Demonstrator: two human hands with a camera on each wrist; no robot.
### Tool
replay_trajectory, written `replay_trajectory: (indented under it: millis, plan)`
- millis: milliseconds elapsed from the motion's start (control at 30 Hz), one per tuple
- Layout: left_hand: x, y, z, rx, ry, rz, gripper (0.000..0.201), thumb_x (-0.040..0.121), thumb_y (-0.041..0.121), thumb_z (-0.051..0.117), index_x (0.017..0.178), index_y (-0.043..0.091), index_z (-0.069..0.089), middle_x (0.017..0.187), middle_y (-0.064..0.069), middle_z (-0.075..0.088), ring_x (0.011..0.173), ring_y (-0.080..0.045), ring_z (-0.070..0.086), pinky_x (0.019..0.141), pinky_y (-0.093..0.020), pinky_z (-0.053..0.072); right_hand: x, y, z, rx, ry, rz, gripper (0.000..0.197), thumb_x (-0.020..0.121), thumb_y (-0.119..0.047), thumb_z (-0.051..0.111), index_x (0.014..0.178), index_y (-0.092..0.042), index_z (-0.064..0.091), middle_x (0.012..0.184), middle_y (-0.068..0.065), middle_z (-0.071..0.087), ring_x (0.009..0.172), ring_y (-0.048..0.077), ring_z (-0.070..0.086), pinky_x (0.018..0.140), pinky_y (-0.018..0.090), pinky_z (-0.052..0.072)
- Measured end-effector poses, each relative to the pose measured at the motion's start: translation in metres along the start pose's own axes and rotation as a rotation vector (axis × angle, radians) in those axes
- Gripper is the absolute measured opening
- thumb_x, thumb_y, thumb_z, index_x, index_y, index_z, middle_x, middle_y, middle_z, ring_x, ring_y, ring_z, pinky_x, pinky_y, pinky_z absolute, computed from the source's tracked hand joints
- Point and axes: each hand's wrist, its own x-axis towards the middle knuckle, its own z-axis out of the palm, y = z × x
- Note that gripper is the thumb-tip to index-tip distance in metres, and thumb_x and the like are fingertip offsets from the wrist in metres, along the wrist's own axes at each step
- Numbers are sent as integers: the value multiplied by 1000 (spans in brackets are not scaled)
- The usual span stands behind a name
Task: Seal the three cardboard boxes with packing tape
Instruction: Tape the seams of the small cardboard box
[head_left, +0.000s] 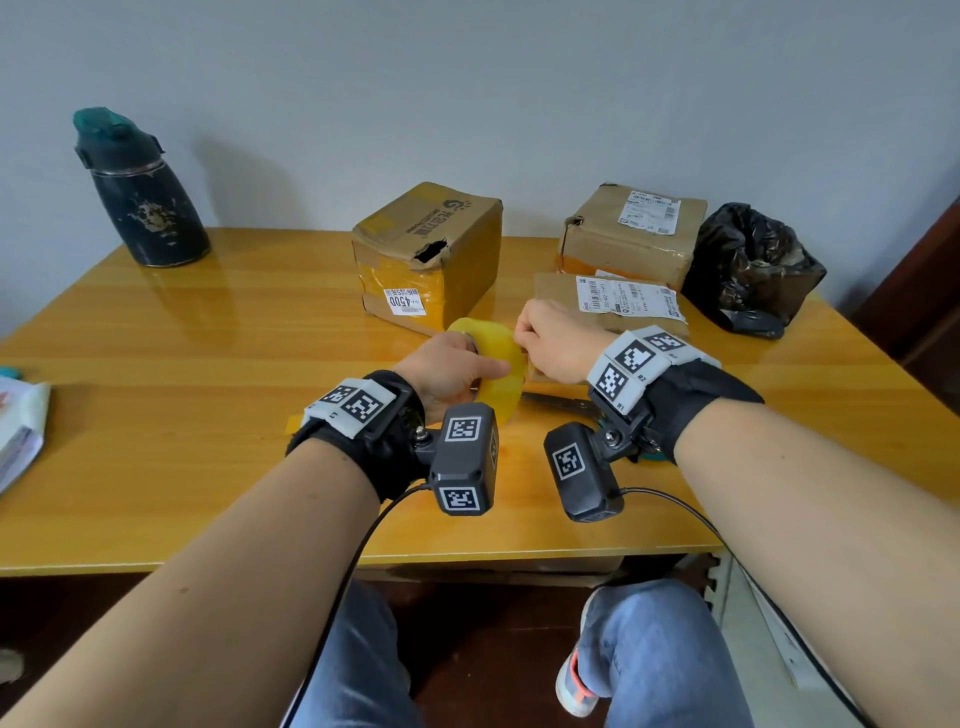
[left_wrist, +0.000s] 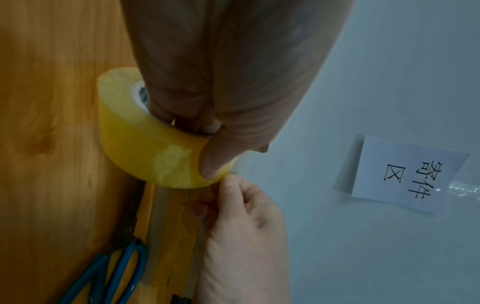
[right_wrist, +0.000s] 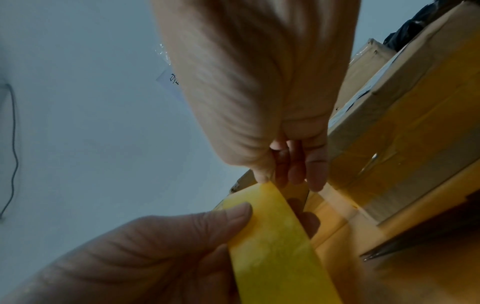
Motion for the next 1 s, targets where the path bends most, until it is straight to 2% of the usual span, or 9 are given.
replay_trajectory:
  millis: [67,133,267,367,500,667,833,933,1000]
  plan:
    - [-1,0,0,-3,7,-3,39,94,8,58,123,-17,50,102,-23,56,58,-15,58,45,-16,43,-2,1,0,35,37,-22,16,99,-3,36,86,-8,45,86,8,41,69,16,41,52,18,31]
    - [-2,0,1,-27,0,-9,39,94,9,58,124,-15,50,106,-22,58,73,-22,59,48,-18,47,0,5,1,118,125,-42,13,99,-5,39,94,-6,51,92,7,53,78,18,52,63,21,43]
    - [-3,1,4,-110,-38,-6,21,96,2,52,112,-9,59,100,-19,65,55,-9,66,46,-18,50,-2,8,2,213,164,-38,28,98,-8,48,125,-9,57,108,7,64,94,20,63,83,30,52]
    - [-6,3,5,-127,-39,-1,13,97,1,50,90,1,61,78,-9,66,45,-5,61,42,-16,47,-5,6,2,227,166,-55,22,94,-8,56,113,-3,67,114,10,66,95,21,65,88,33,52]
    - [-7,3,5,-133,-59,6,14,97,2,51,87,5,61,84,-11,65,50,-6,64,45,-17,49,-3,8,-1,335,188,-19,11,88,-7,66,92,1,73,93,13,72,76,24,71,78,38,59]
    - [-7,3,3,-93,-70,15,13,97,4,51,89,2,62,93,-17,64,52,-7,63,45,-16,48,-1,9,-7,342,131,-10,11,87,-6,66,87,4,71,72,9,68,66,20,69,66,27,59]
    - [-8,3,2,-108,-79,9,12,97,3,51,96,-2,62,89,-13,66,52,-6,64,45,-16,48,0,5,-3,223,62,-2,21,96,-7,50,90,8,65,81,15,66,73,27,68,70,39,59]
    - [-9,3,1,-83,-70,11,12,97,4,51,96,-2,62,85,-12,65,47,-4,62,44,-15,46,-2,1,-2,87,15,-28,22,97,-2,39,80,-6,53,77,12,52,68,30,60,52,25,44]
    - [-8,3,1,-76,-61,10,12,96,4,52,99,-3,61,84,-11,65,47,-3,61,44,-14,46,-1,1,-2,28,-2,-49,20,96,0,36,82,-9,47,79,9,46,75,39,59,51,24,37]
